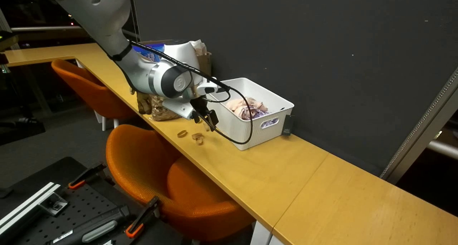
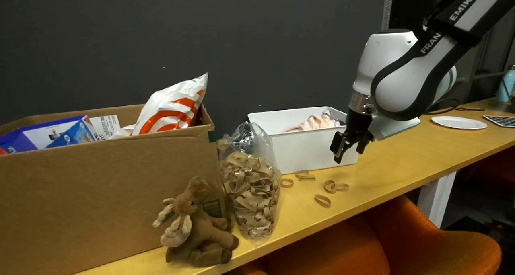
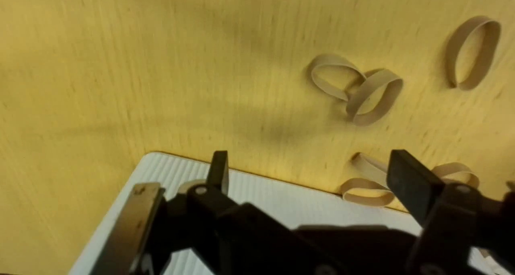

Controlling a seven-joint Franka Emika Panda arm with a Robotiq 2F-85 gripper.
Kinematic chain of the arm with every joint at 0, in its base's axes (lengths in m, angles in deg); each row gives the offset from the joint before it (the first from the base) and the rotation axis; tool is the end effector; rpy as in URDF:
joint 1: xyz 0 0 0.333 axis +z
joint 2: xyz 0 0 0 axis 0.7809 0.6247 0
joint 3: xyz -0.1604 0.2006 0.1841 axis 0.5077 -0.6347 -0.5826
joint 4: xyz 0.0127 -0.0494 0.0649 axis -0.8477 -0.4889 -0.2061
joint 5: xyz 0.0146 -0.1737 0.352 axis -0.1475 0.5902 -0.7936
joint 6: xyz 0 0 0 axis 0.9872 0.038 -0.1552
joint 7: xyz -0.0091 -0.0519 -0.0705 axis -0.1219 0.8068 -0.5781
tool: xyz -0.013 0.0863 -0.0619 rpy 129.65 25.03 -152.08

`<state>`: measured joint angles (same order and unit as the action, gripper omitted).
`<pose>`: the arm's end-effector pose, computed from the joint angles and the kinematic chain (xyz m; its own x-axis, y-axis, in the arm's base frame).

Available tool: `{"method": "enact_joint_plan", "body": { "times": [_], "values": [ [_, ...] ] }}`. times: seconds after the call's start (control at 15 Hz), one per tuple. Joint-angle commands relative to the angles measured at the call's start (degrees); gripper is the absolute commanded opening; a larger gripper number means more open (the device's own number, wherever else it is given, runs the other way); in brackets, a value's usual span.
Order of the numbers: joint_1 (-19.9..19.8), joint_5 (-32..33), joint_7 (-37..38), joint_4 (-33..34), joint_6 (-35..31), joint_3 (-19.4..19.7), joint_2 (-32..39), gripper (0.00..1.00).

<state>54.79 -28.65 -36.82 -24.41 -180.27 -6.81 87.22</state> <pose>0.6348 -0.0395 0.2030 0.9487 -0.1241 0.2908 -0.1525 -0.9853 0.0771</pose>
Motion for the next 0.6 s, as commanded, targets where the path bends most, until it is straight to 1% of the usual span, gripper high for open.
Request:
{"method": "enact_joint_plan", "body": {
  "times": [0.0, 0.2, 0.53],
  "values": [
    [3.50, 2.16, 0.88, 7.73, 1.91, 2.68, 4.96, 1.00],
    [3.53, 1.34, 0.48, 13.55, 2.85, 2.06, 9.51, 1.00],
    [4.15, 1.30, 0.91, 21.84, 2.78, 2.99, 16.55, 1.00]
  ]
}}
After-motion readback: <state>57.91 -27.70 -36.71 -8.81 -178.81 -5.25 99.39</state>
